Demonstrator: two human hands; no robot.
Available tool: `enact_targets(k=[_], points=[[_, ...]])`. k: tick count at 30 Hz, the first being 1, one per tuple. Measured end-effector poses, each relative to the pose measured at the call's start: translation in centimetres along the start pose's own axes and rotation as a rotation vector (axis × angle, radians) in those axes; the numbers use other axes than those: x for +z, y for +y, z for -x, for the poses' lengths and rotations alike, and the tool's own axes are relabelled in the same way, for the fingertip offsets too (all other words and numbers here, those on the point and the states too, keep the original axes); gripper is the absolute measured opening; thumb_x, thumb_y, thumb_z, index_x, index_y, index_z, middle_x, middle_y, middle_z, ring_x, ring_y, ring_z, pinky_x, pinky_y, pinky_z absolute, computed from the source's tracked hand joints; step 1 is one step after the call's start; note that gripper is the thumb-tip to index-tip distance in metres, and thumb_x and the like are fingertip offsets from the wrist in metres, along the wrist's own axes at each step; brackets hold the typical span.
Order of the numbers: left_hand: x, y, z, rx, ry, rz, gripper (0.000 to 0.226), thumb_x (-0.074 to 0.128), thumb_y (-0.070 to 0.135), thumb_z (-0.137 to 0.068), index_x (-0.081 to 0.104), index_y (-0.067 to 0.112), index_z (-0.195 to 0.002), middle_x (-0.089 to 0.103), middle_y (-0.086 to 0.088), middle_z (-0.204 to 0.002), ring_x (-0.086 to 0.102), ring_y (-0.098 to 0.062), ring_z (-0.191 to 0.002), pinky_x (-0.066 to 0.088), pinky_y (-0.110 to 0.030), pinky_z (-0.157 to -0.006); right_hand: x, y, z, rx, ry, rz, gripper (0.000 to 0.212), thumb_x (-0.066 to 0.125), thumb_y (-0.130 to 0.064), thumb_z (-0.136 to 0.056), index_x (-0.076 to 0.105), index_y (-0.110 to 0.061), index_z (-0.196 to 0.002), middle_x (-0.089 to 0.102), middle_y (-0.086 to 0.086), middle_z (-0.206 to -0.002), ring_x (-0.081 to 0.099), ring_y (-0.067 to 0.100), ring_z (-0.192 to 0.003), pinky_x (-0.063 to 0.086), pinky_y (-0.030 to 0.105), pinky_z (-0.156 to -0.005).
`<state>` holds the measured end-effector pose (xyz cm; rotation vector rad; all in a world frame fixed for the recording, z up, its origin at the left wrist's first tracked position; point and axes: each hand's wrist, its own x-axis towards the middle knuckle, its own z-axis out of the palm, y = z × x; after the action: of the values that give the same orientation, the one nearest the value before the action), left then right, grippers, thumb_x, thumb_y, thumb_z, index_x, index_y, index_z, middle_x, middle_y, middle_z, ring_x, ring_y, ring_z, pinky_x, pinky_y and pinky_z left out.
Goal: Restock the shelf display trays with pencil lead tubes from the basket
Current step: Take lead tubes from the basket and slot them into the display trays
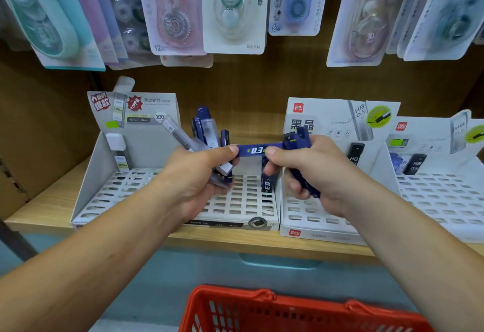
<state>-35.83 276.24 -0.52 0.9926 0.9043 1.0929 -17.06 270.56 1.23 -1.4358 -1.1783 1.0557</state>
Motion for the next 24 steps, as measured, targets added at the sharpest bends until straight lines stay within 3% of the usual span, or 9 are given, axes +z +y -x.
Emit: enact_targets(k=[2,5,7,9,12,15,18,24], points=[[-0.2,0.3,0.0,0.015,0.022,-0.007,0.02,0.073,-0.001,-0.09,0.06,0.014,-0.093,0.069,-0.011,-0.08,0.069,-0.021,-0.075,0.056,-0.048,-0.08,-0.6,-0.6,0.4,-0.005,-0.056,0.235,0.021,0.074,-0.023,-0.095,0.068,-0.003,-0.099,0.067,-0.002,-0.055,0.042,0.012,-0.038,0.031,0.021,-0.039],[-0.7,0.6,0.0,0.081,0.029,-0.138,0.024,0.079,0.003,-0.087,0.061,0.013,-0.098,0.074,-0.01,-0.092,0.075,-0.023,-0.087,0.059,-0.045,-0.081,-1.2,-1.1,0.6,-0.079,0.005,0.329,0.025,0.085,-0.029,-0.085,0.071,-0.013,-0.099,0.07,0.0,-0.069,0.046,0.011,-0.044,0.034,0.023,-0.04],[-0.6,0.9,0.0,0.124,0.018,-0.29,0.034,0.084,0.008,-0.084,0.063,0.014,-0.111,0.076,-0.011,-0.104,0.076,-0.028,-0.095,0.059,-0.048,-0.09,-1.3,-1.3,0.5,-0.198,0.109,0.366,0.025,0.088,-0.032,-0.081,0.074,-0.021,-0.098,0.071,-0.006,-0.077,0.055,0.001,-0.048,0.04,0.015,-0.044],[-0.4,1.2,0.2,0.146,-0.017,-0.359,0.041,0.086,0.011,-0.082,0.064,0.016,-0.116,0.075,-0.011,-0.108,0.076,-0.03,-0.099,0.058,-0.052,-0.093,-0.9,-1.5,0.4,-0.299,0.1,0.381,0.021,0.089,-0.028,-0.08,0.076,-0.024,-0.096,0.074,-0.007,-0.082,0.066,-0.003,-0.063,0.049,0.015,-0.054],[0.2,1.5,0.6,0.183,-0.099,-0.405,0.038,0.084,0.008,-0.083,0.064,0.014,-0.116,0.076,-0.012,-0.108,0.076,-0.029,-0.099,0.058,-0.053,-0.093,0.0,-1.4,0.3,-0.337,0.033,0.47,0.018,0.086,-0.022,-0.083,0.075,-0.025,-0.097,0.075,-0.008,-0.084,0.072,0.006,-0.081,0.061,0.029,-0.078],[0.5,1.5,0.8,0.21,-0.125,-0.393,0.034,0.08,0.006,-0.087,0.062,0.015,-0.115,0.079,-0.006,-0.103,0.077,-0.023,-0.096,0.058,-0.047,-0.087,0.4,-1.0,0.1,-0.325,-0.029,0.414,0.022,0.082,-0.014,-0.087,0.073,-0.027,-0.103,0.075,-0.006,-0.082,0.07,0.002,-0.072,0.056,0.022,-0.067],[0.6,1.3,0.9,0.2,-0.106,-0.351,0.032,0.081,0.007,-0.086,0.064,0.014,-0.113,0.077,-0.014,-0.109,0.077,-0.028,-0.099,0.057,-0.054,-0.093,0.2,-0.6,-0.1,-0.313,-0.048,0.317,0.028,0.079,-0.008,-0.089,0.072,-0.026,-0.109,0.075,-0.003,-0.082,0.067,-0.001,-0.061,0.049,0.012,-0.055],[0.7,0.7,0.5,0.123,-0.098,-0.219,0.027,0.078,0.009,-0.09,0.067,0.01,-0.114,0.074,-0.009,-0.091,0.074,-0.021,-0.089,0.055,-0.048,-0.081,-0.2,-0.3,-0.1,-0.347,-0.064,0.259,0.037,0.067,-0.001,-0.096,0.072,-0.029,-0.12,0.073,-0.011,-0.095,0.065,-0.007,-0.065,0.048,0.009,-0.059]])
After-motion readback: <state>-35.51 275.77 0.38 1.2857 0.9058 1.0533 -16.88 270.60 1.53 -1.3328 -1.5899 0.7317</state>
